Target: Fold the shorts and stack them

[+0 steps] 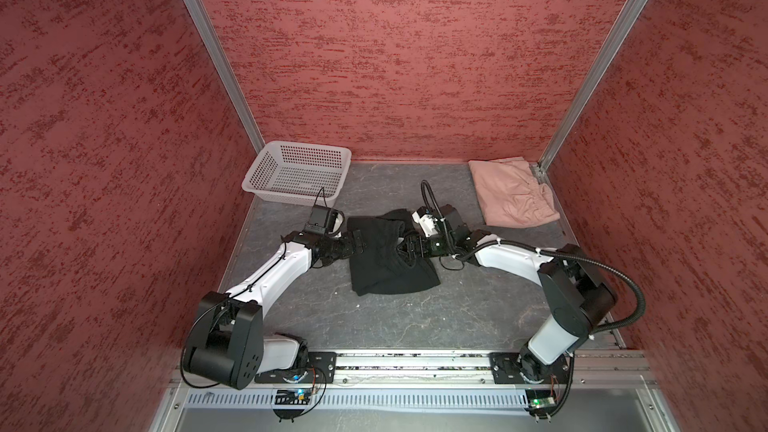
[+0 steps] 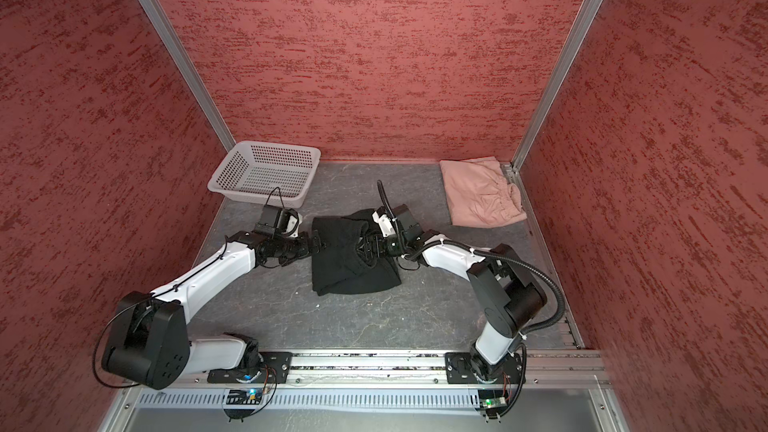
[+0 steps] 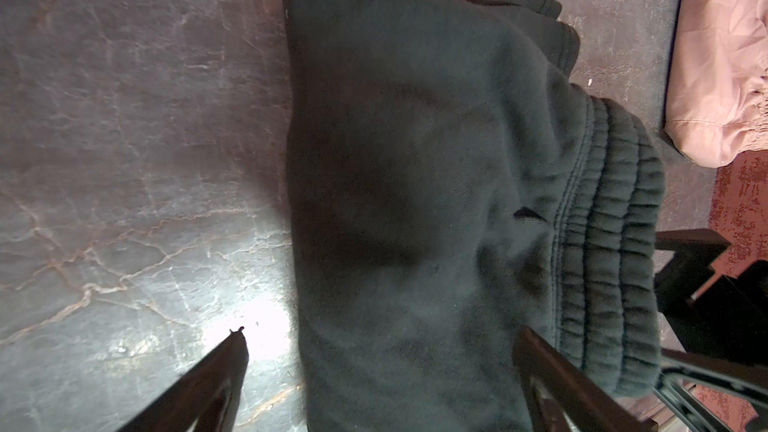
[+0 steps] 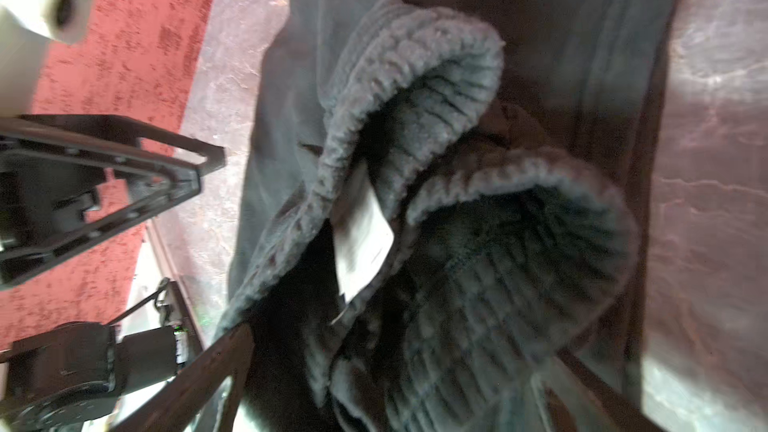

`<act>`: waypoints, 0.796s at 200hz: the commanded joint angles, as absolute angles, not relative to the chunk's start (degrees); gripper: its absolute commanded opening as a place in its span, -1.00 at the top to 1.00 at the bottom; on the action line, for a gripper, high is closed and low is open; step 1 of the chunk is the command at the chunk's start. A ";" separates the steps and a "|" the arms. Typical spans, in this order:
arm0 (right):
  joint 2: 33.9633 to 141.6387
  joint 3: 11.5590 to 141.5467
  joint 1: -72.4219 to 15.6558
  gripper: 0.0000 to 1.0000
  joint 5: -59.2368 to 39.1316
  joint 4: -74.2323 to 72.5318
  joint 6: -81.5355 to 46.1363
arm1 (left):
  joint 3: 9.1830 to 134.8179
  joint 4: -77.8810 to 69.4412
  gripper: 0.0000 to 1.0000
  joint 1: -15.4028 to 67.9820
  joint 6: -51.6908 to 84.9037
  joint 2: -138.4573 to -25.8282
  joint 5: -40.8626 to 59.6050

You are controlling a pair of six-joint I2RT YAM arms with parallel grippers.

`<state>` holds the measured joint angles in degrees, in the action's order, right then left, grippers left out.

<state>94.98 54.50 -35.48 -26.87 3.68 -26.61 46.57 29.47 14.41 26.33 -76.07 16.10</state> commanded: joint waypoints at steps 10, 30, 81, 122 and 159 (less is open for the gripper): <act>89.06 53.12 -35.34 -0.97 -25.91 7.39 -28.53 | 46.04 28.49 -0.99 14.33 25.98 -76.70 16.52; 87.63 52.58 -35.24 -0.98 -25.67 7.60 -29.07 | 46.05 28.42 -0.99 14.33 25.73 -76.74 16.22; 92.48 53.42 -35.60 -0.98 -26.59 5.75 -31.46 | 45.88 28.17 -0.99 14.41 25.75 -76.84 16.59; 92.11 52.18 -35.68 -0.98 -26.16 5.57 -31.68 | 45.77 28.74 -0.99 14.50 25.71 -76.63 16.31; 95.37 53.29 -36.65 -0.97 -29.62 0.36 -32.97 | 45.25 28.15 -0.99 14.50 25.68 -77.47 16.31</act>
